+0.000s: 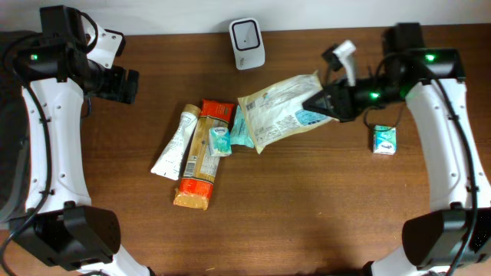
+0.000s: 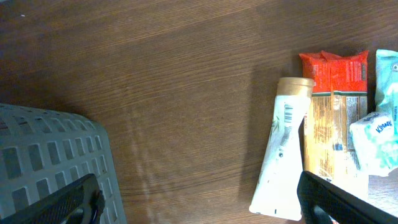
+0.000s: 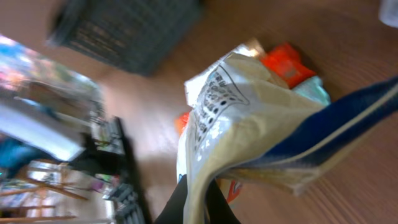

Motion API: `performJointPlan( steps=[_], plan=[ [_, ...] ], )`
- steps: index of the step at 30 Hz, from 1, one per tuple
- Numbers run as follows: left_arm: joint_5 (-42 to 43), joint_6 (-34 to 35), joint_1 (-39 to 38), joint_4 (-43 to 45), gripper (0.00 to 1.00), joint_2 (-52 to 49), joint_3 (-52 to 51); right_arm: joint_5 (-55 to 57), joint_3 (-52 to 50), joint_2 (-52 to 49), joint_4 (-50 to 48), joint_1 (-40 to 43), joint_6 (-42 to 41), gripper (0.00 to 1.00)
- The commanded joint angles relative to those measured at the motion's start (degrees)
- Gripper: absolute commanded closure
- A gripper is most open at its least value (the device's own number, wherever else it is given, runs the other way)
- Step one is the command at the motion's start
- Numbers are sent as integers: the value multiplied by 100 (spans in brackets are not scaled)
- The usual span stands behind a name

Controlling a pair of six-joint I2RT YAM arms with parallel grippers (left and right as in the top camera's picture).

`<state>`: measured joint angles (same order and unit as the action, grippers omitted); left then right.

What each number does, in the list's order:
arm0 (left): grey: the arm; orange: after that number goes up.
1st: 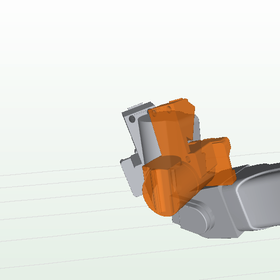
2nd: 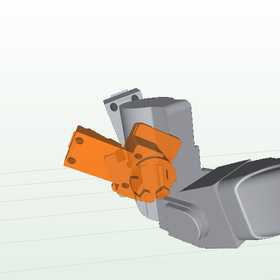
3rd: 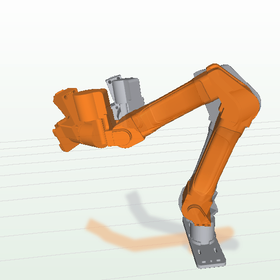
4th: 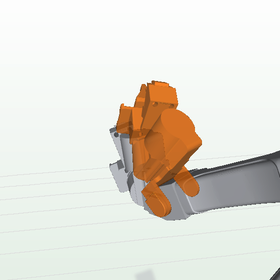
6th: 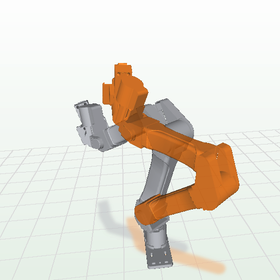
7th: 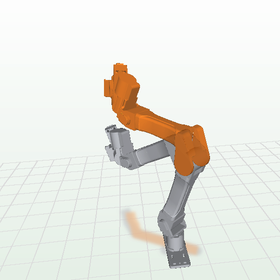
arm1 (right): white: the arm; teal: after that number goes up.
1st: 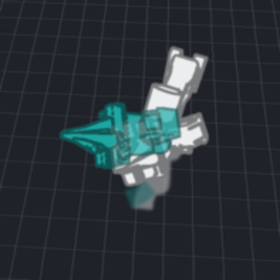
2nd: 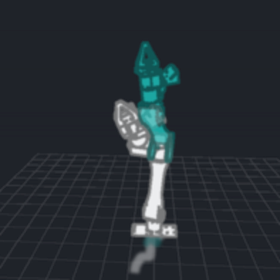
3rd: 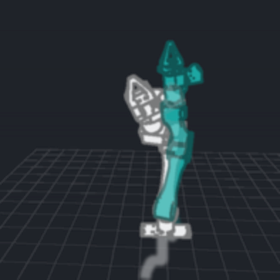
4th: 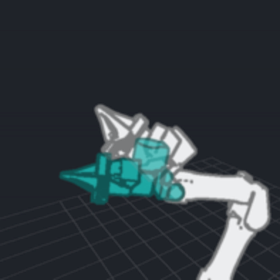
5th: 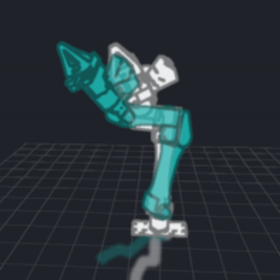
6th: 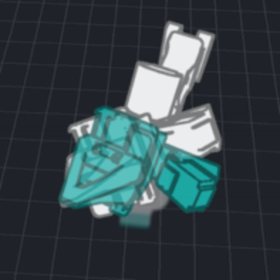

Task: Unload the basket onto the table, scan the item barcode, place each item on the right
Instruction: 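Hold the snack bag up to the white scanner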

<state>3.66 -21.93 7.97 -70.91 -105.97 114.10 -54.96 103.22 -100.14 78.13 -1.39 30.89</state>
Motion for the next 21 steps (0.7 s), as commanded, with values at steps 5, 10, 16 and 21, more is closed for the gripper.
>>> performJointPlan(
  steps=[5,10,16,21],
  plan=[
    [59,-90,46,9,1,94,37,6026,629,-138,-2391,-1847,-1672,96],
    [59,-92,46,9,1,94,37,7748,629,-1034,-4754,-2396,111,96],
    [59,-90,46,9,1,94,37,8706,629,-2612,-8319,-2422,2835,96],
    [59,-90,46,9,1,94,37,8953,629,-3145,-9860,-2444,3803,96]
  ],
)
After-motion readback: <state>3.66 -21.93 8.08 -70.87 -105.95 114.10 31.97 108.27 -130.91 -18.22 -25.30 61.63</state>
